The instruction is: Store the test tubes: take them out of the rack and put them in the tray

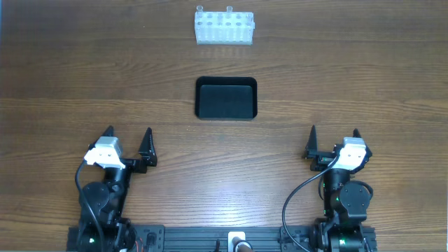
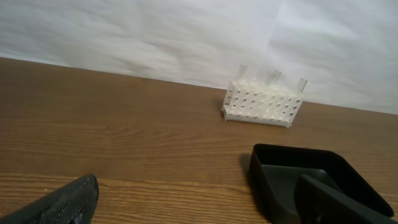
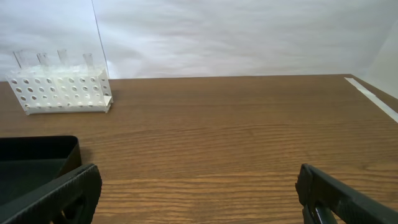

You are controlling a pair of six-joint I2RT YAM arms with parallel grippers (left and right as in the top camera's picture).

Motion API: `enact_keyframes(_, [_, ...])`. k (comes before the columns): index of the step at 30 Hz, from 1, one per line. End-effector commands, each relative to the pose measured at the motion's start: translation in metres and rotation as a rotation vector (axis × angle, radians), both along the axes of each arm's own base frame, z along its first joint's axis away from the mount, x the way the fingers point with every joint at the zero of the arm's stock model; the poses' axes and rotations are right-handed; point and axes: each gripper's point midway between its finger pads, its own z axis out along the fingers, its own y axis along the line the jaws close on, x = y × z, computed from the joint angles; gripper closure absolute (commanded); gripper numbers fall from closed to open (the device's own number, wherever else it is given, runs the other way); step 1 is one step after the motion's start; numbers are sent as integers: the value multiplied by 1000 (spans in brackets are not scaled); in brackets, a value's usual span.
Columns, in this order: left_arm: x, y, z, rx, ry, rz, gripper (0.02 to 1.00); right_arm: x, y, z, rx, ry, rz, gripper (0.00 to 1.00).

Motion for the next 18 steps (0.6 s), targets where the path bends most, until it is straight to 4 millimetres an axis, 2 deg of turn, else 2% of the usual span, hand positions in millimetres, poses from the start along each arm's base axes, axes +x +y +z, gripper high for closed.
enact_keyframes(1, [0,4,-1,16,-3,19,18,0,-1,-2,3,1,-1,9])
enact_keyframes(7, [0,4,-1,16,-3,18,18,0,-1,-2,3,1,-1,9])
enact_keyframes(10, [1,5,6,76,-35,19,20,0,-1,-2,3,1,-1,7])
enact_keyframes(14, [5,0,31,169,-88,-7,20,0,-1,-2,3,1,-1,7])
enact_keyframes(18, [20,-5,70,214,-88,-34,20,0,-1,-2,3,1,-1,7])
